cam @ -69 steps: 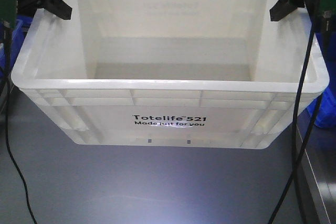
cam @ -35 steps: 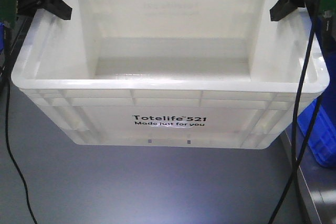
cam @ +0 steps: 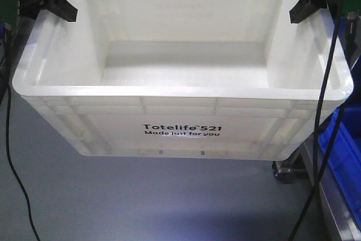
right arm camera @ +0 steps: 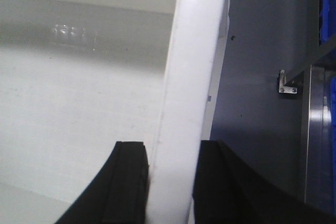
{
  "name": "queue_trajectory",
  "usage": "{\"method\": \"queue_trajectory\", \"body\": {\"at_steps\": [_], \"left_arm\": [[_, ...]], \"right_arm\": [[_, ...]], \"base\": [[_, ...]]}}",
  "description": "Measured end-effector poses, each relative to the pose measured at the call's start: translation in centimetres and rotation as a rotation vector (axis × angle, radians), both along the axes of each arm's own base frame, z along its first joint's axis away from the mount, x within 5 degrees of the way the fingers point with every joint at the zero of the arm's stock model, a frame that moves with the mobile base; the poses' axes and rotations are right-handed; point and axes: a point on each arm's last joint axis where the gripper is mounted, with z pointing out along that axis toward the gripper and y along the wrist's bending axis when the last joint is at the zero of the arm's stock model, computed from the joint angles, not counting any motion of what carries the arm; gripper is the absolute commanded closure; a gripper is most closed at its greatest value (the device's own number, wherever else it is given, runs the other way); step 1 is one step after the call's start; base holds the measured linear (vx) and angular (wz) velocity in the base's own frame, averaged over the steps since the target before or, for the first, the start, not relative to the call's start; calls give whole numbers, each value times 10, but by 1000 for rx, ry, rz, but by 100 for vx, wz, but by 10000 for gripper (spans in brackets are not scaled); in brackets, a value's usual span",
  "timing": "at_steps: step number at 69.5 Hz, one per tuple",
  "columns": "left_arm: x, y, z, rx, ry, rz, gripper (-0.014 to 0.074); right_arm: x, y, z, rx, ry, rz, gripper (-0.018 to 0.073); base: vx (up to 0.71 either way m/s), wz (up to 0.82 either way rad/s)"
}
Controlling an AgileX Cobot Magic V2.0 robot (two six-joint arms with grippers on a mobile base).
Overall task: Place moving items into box and shelve
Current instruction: 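Hold the white crate raised with both grippers while the base drives on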
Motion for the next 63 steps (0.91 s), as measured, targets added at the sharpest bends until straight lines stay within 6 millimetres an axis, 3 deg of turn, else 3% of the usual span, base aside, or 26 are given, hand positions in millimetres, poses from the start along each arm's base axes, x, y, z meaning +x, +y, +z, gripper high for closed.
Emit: {"method": "queue_trajectory", "body": {"at_steps": [63], "left_arm": [[0,0,0,0,0,0,601]], "right_arm": [[0,0,0,0,0,0,564]], "base": [[50,10]]}}
